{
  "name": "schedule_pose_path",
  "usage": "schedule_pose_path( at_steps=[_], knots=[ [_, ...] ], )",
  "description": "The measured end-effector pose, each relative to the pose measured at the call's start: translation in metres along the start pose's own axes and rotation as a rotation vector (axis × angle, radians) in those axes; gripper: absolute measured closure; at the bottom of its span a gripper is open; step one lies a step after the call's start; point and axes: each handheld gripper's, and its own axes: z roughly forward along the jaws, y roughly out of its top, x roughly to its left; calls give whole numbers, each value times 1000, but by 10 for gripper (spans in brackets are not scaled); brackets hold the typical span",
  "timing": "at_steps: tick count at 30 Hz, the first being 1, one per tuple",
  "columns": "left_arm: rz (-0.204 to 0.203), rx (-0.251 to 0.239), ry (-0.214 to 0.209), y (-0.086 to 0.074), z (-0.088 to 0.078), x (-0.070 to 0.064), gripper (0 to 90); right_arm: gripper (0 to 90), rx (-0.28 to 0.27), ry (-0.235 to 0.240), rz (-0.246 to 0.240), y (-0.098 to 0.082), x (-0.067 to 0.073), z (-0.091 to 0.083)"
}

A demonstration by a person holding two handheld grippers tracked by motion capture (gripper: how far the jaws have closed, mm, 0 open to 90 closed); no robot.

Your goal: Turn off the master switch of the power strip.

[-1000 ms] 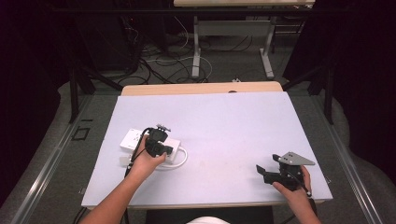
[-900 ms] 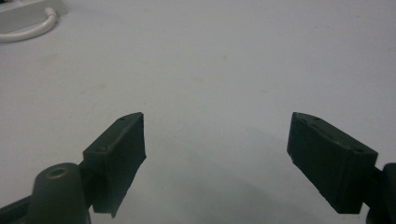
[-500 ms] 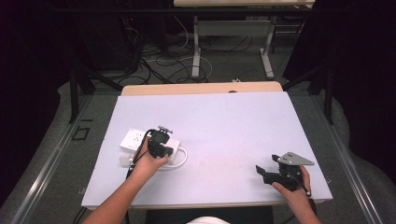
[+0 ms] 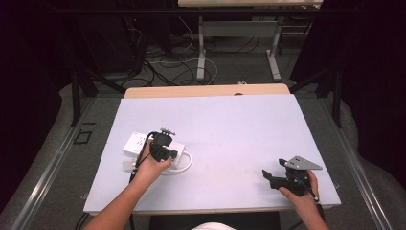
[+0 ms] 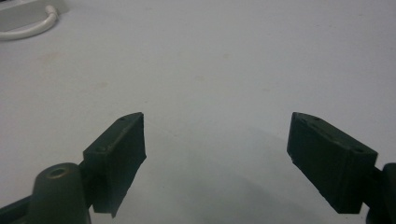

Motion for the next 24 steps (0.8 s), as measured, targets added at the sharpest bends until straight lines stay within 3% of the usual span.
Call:
schedule_pose_path(
  at_steps=[14, 24],
  knots=[
    [26, 29, 3, 3, -1, 0, 900, 185, -3, -6, 5, 0, 0, 0],
    [20, 10, 6, 6, -5, 0, 900, 185, 2, 0, 12, 0, 1, 0]
  ],
)
